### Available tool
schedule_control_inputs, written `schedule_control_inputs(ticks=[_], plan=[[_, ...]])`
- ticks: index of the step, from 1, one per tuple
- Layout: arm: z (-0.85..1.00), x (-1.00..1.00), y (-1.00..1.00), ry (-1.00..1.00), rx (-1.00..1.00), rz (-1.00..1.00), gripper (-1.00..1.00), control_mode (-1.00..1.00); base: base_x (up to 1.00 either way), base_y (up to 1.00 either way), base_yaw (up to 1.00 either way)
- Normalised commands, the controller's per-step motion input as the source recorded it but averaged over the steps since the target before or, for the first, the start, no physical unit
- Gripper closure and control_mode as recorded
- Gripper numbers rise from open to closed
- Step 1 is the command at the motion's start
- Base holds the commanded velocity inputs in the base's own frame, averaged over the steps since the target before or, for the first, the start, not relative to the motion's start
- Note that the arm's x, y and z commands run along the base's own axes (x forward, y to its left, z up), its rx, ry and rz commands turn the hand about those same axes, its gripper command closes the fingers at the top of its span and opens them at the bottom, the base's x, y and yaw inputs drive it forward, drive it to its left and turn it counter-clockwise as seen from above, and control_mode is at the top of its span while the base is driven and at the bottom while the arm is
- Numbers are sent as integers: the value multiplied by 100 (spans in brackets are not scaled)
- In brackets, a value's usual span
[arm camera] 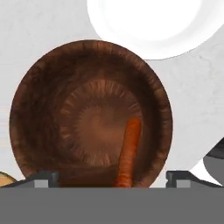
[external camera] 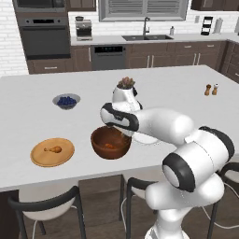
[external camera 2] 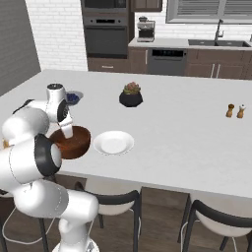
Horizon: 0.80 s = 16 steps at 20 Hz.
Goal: Pick the chicken drumstick and carrot from their plates and place them in the bowl. Then put the bowl in the fridge.
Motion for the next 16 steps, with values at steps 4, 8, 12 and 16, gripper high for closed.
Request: schedule_control_inputs(ticks=[4, 8, 12, 16], plan=[[83, -79, 72, 0, 0, 3, -100, -100, 0, 0, 0], [19, -100, 99, 0, 0, 12, -100, -100, 0, 0, 0], [0, -85, 99, 0, -1, 30, -100, -100, 0, 0, 0], [1, -15, 62, 0, 0, 48, -100, -100, 0, 0, 0]])
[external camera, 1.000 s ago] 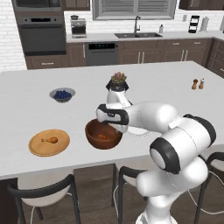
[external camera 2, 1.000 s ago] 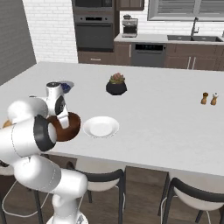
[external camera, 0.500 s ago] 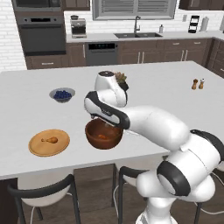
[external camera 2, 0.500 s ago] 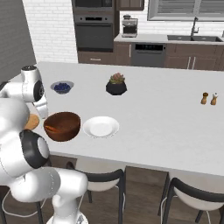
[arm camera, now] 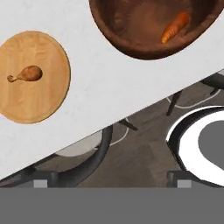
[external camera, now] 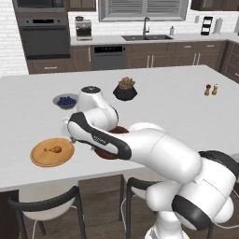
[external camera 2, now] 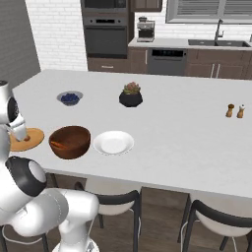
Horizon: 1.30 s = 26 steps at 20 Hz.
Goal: Pick the chicken drumstick and carrot from their plates and place them in the bowl. Then put the bowl in the fridge.
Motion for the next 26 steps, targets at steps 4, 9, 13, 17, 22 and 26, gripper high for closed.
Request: schedule_control_inputs(ticks=[4, 9, 13, 17, 22, 26], plan=[[0, 1, 29, 1, 0, 56, -100, -100, 0, 0, 0], [-2, 0, 1, -3, -7, 63, -100, -100, 0, 0, 0], [-2, 3, 1, -17, -17, 53, -100, -100, 0, 0, 0], [-20, 9, 6, -42, -22, 22, -100, -100, 0, 0, 0], [-22, 37, 1, -33, -2, 9, -100, -100, 0, 0, 0], [-13, 68, 0, -16, 12, 4, -100, -100, 0, 0, 0]])
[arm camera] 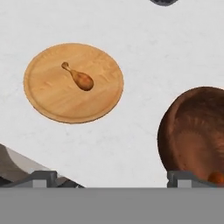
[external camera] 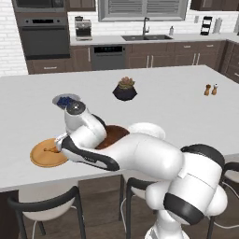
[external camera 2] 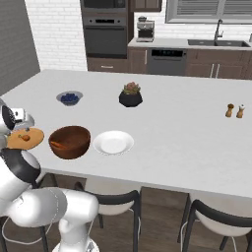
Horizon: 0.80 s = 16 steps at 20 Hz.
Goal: Pick the chicken drumstick and carrot from their plates and place them in the bowl. Then put the bowl in the fridge.
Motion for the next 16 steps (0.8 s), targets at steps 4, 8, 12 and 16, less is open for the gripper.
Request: schedule_control_inputs(ticks=[4, 8, 12, 16], plan=[[-1, 66, 16, 0, 14, 1, -100, -100, 0, 0, 0], [0, 41, 49, 11, 8, 2, -100, -100, 0, 0, 0], [-6, 7, 46, 16, 1, 7, -100, -100, 0, 0, 0], [-4, 4, 10, 21, 0, 11, -100, -100, 0, 0, 0]])
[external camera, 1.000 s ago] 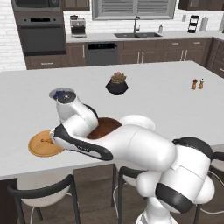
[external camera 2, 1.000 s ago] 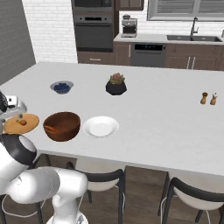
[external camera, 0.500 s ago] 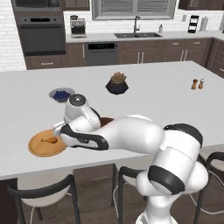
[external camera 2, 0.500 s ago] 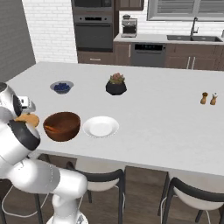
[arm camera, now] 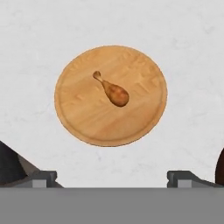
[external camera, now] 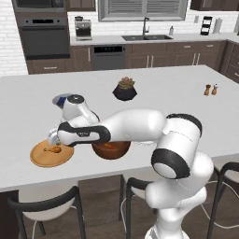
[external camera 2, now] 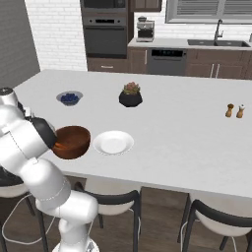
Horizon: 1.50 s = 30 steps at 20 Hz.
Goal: Pick the chicken drumstick and carrot from their plates and place them in the bowl. Then put the bowl in the fridge.
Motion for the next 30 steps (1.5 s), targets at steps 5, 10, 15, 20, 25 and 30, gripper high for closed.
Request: schedule_control_inputs(ticks=[5, 10, 15, 20, 25, 30], plan=[[-26, 14, 9, 12, -4, 14, -100, -100, 0, 0, 0], [-30, 22, 10, 0, -8, 17, -100, -100, 0, 0, 0], [-9, 19, 22, 0, -8, 18, -100, -100, 0, 0, 0], [-8, 12, 12, 0, -4, 14, -100, -100, 0, 0, 0], [-33, 37, 0, 0, -4, 6, -100, -100, 0, 0, 0], [-37, 39, 0, 0, -1, 3, -100, -100, 0, 0, 0]])
